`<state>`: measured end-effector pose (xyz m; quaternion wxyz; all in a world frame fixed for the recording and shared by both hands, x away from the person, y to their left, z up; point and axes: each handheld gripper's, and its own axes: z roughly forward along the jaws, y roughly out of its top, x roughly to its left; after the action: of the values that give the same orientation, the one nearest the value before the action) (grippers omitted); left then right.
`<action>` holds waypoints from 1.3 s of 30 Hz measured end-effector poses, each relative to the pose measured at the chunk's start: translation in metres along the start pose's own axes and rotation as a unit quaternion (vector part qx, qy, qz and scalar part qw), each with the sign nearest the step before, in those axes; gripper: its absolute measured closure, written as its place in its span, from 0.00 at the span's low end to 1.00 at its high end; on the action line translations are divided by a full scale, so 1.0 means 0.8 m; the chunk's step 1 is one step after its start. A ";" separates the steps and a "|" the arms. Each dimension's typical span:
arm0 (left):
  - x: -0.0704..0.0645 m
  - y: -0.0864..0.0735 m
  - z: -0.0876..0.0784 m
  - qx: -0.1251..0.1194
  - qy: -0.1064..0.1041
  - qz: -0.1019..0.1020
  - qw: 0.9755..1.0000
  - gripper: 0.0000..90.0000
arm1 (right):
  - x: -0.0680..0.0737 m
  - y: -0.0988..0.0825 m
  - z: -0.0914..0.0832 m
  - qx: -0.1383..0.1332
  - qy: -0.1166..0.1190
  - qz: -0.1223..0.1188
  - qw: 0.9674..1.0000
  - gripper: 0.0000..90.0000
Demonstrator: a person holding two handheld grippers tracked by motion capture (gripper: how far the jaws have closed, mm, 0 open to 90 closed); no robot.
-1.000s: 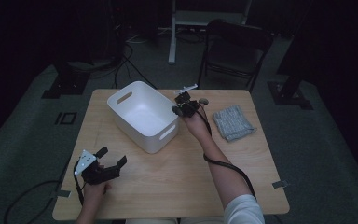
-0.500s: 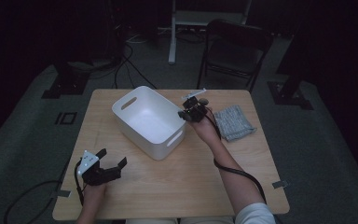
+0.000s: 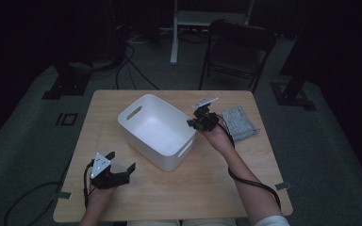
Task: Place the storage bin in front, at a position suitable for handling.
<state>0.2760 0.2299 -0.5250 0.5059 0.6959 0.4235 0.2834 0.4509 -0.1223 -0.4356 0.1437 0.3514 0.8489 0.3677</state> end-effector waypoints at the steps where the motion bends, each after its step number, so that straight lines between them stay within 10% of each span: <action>1: -0.001 0.000 0.000 -0.002 -0.006 -0.001 1.000 0.05 | 0.000 -0.005 -0.005 0.002 0.001 -0.002 1.000 0.96; 39: -0.025 0.002 0.001 0.009 -0.050 0.012 0.999 0.08 | 0.005 -0.086 -0.087 0.022 0.021 -0.026 0.999 0.95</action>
<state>0.2672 0.2119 -0.5229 0.5167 0.7190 0.3915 0.2504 0.3791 -0.1889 -0.4380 0.1276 0.3250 0.8684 0.3521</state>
